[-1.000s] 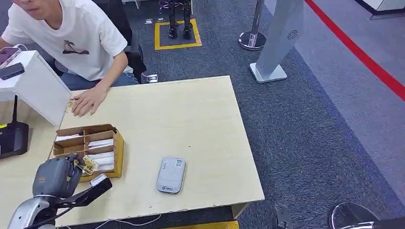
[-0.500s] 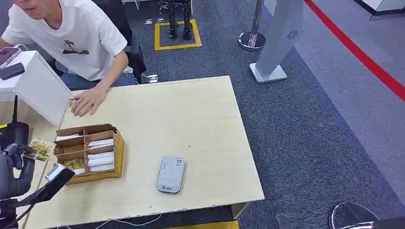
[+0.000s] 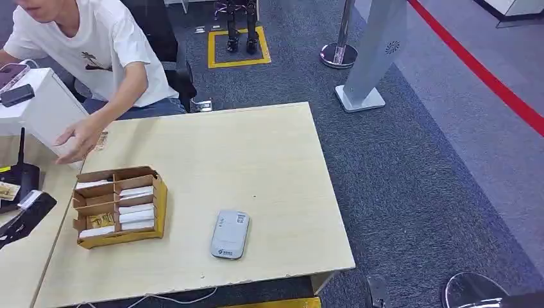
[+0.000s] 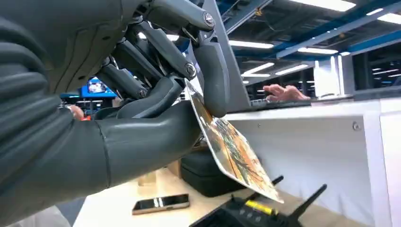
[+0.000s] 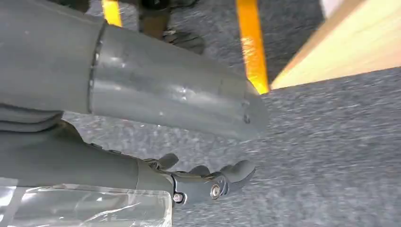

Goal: Pass the card to the sensor for recognition and then transmit it.

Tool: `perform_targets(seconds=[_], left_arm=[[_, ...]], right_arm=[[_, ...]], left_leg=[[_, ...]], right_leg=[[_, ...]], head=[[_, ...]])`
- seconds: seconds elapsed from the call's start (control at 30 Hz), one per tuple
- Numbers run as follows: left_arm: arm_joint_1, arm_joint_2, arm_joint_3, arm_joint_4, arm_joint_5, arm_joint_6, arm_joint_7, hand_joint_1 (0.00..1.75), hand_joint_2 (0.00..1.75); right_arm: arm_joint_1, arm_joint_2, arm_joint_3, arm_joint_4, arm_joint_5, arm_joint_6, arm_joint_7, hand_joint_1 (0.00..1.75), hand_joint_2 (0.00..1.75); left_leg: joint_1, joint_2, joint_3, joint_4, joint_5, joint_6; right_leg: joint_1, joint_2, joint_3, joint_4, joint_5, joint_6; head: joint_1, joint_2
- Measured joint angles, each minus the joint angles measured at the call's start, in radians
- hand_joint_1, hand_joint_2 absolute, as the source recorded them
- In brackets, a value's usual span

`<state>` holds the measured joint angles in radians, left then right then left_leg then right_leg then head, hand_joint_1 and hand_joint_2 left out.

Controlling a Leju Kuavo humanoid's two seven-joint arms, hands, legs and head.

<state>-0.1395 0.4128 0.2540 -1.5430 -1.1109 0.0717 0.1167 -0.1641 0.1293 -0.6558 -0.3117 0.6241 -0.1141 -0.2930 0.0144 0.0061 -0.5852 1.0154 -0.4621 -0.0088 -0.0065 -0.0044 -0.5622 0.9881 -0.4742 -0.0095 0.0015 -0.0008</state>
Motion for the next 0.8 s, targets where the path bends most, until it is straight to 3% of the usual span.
perform_targets(seconds=[0.33, 0.8], left_arm=[[-0.196, -0.074, -0.140, 0.160, -0.021, 0.004, 0.012, 1.75, 1.75], [-0.251, -0.127, -0.212, 0.222, -0.020, 0.007, 0.016, 1.75, 1.75]], right_arm=[[-0.022, 0.005, 0.020, -0.003, -0.008, 0.002, -0.001, 0.00, 0.00], [-0.022, 0.006, 0.024, -0.003, -0.014, -0.001, 0.000, 0.00, 0.00]], left_leg=[[0.000, 0.000, -0.001, 0.001, 0.001, 0.001], [0.000, 0.002, -0.001, 0.000, 0.000, 0.000]], right_leg=[[0.000, -0.001, 0.000, 0.000, 0.001, 0.000], [0.000, 0.002, -0.001, 0.000, 0.001, 0.000]], head=[[0.000, 0.000], [0.000, 0.000]])
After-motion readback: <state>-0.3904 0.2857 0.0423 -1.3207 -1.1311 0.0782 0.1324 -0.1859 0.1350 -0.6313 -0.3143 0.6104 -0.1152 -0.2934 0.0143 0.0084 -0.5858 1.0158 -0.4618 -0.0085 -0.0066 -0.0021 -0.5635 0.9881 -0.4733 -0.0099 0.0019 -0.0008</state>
